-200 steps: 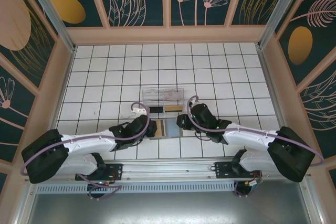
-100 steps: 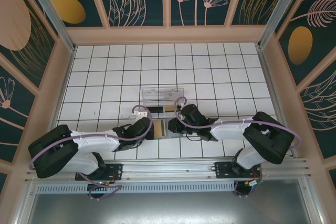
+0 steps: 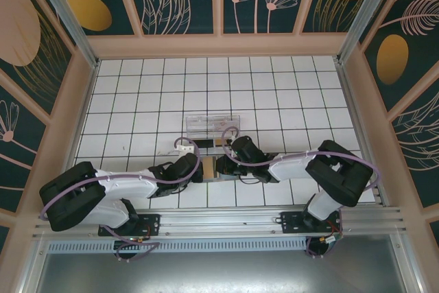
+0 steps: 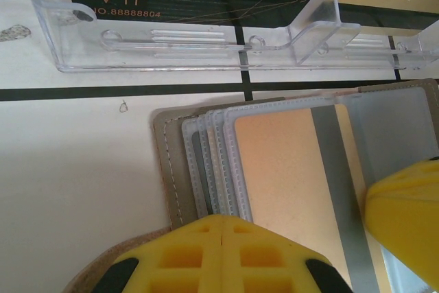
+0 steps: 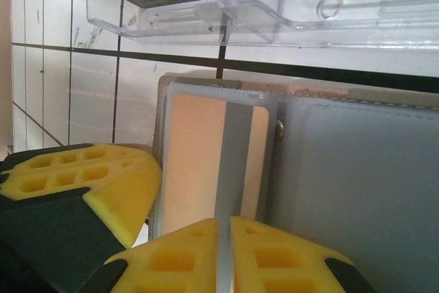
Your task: Take the credit cards out of the card holder
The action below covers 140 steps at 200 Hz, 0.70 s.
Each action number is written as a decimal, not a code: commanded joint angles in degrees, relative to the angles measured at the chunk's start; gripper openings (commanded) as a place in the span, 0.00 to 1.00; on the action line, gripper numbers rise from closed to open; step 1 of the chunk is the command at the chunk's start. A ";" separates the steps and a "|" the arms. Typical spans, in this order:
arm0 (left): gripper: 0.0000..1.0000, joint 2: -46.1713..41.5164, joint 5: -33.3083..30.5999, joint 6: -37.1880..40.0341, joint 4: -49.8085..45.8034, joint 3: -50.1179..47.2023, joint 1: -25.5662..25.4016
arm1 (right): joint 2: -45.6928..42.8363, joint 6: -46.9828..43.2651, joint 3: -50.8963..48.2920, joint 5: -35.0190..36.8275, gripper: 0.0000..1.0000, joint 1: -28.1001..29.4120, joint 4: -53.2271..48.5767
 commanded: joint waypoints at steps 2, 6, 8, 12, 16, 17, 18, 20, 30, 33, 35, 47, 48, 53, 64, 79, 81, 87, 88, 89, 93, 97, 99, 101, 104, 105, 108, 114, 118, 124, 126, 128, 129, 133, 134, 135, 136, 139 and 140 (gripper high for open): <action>0.00 1.08 1.26 0.08 -1.01 -0.29 0.10 | -0.36 0.47 1.40 1.66 0.15 0.45 -1.41; 0.00 1.02 1.28 0.00 -1.05 -0.31 0.11 | -0.68 0.42 1.30 1.97 0.15 0.51 -1.68; 0.00 1.09 1.26 0.00 -1.04 -0.27 0.10 | -0.90 0.37 1.25 2.07 0.15 0.53 -1.78; 0.00 1.13 1.26 -0.03 -1.03 -0.35 0.11 | -1.20 0.27 1.21 2.25 0.15 0.48 -1.99; 0.00 1.09 1.26 -0.09 -1.03 -0.39 0.10 | -1.63 0.16 1.20 2.48 0.15 0.50 -2.29; 0.00 1.13 1.26 -0.13 -0.99 -0.40 0.10 | -1.67 0.17 1.20 2.56 0.15 0.47 -2.37; 0.00 1.15 1.26 -0.16 -0.97 -0.40 0.10 | -1.78 0.09 1.20 2.60 0.15 0.46 -2.46; 0.00 1.23 1.26 -0.11 -0.95 -0.38 0.10 | -1.95 -0.02 1.20 2.67 0.15 0.52 -2.63; 0.00 1.33 1.34 -0.09 -0.95 -0.39 0.10 | -2.75 -0.41 1.29 3.02 0.16 0.47 -3.43; 0.00 1.42 1.39 -0.10 -0.95 -0.37 0.10 | -2.97 -0.50 1.29 3.19 0.16 0.52 -3.69; 0.00 1.43 1.42 -0.03 -1.03 -0.39 0.10 | -3.08 -0.58 1.33 3.28 0.16 0.49 -3.91; 0.00 1.70 1.52 0.00 -0.86 -0.39 0.10 | -3.69 -0.84 1.41 3.92 0.16 0.45 -4.79; 0.00 1.70 1.52 0.00 -0.82 -0.40 0.10 | -3.76 -0.85 1.44 3.94 0.16 0.45 -4.85; 0.00 1.69 1.60 -0.04 -0.73 -0.40 0.10 | -3.88 -0.95 1.39 4.16 0.16 0.44 -5.11; 0.00 1.70 1.76 -0.01 -0.60 -0.40 0.10 | -3.84 -0.98 1.30 4.63 0.16 0.45 -5.60; 0.00 1.61 1.78 0.00 -0.55 -0.30 0.11 | -3.27 -0.86 1.12 4.68 0.16 0.36 -5.36; 0.00 1.61 1.78 0.02 -0.52 -0.26 0.10 | -3.18 -0.87 1.12 4.66 0.16 0.36 -5.29; 0.00 1.52 1.78 0.08 -0.59 -0.32 0.10 | -2.88 -0.78 1.07 4.57 0.16 0.36 -5.06; 0.00 1.52 1.78 0.08 -0.59 -0.27 0.10 | -2.82 -0.78 1.05 4.53 0.16 0.36 -5.04; 0.00 1.52 1.78 0.04 -0.59 -0.29 0.15 | -2.70 -0.74 1.08 4.50 0.16 0.36 -4.98; 0.00 1.46 1.79 0.08 -0.60 -0.36 0.16 | -2.43 -0.68 1.09 4.42 0.16 0.40 -4.85; 0.00 1.48 1.83 0.08 -0.66 -0.40 0.09 | -2.19 -0.58 1.03 4.39 0.16 0.36 -4.75; 0.00 1.47 1.86 0.08 -0.68 -0.40 0.12 | -2.07 -0.56 1.12 4.39 0.16 0.36 -4.74; 0.00 1.44 1.87 0.08 -0.68 -0.44 0.11 | -1.93 -0.55 1.14 4.39 0.16 0.36 -4.74; 0.00 1.39 1.87 0.08 -0.73 -0.48 0.15 | -1.84 -0.58 1.12 4.39 0.16 0.36 -4.62; 0.00 1.41 1.87 0.08 -0.70 -0.48 0.13 | -1.77 -0.55 1.12 4.35 0.16 0.36 -4.54; 0.00 1.36 1.87 0.08 -0.68 -0.46 0.11 | -1.60 -0.56 1.11 4.27 0.16 0.36 -4.38; 0.00 1.42 1.87 0.08 -0.69 -0.48 0.10 | -1.30 -0.52 1.08 4.07 0.16 0.36 -4.02; 0.00 1.41 1.87 0.17 -0.68 -0.49 0.10 | -1.13 -0.48 1.03 3.97 0.16 0.36 -3.81; 0.00 1.45 1.87 0.14 -0.82 -0.40 0.10 | -0.81 -0.39 1.03 3.69 0.16 0.36 -3.54; 0.00 1.44 1.87 0.12 -0.81 -0.38 0.10 | -0.74 -0.45 1.09 3.56 0.16 0.36 -3.45; 0.00 1.45 1.87 0.12 -0.78 -0.35 0.10 | -0.59 -0.48 1.11 3.48 0.16 0.36 -3.39; 0.00 1.44 1.87 0.14 -0.77 -0.33 0.10 | -0.53 -0.46 1.11 3.41 0.16 0.36 -3.32; 0.00 1.57 1.87 0.15 -0.70 -0.34 0.10 | -0.32 -0.45 1.19 3.28 0.16 0.36 -3.24; 0.00 1.59 1.87 0.16 -0.69 -0.33 0.10 | -0.27 -0.40 1.24 3.22 0.16 0.36 -3.25; 0.00 1.55 1.87 0.17 -0.69 -0.36 0.10 | -0.20 -0.42 1.27 3.23 0.16 0.36 -3.25; 0.00 1.54 1.87 0.13 -0.68 -0.38 0.10 | -0.16 -0.43 1.28 3.15 0.16 0.31 -3.25; 0.00 1.52 1.95 0.17 -0.68 -0.33 0.10 | 0.08 -0.41 1.40 3.16 0.16 0.40 -3.25; 0.00 1.52 1.95 0.13 -0.68 -0.36 0.10 | 0.15 -0.38 1.39 3.16 0.16 0.38 -3.25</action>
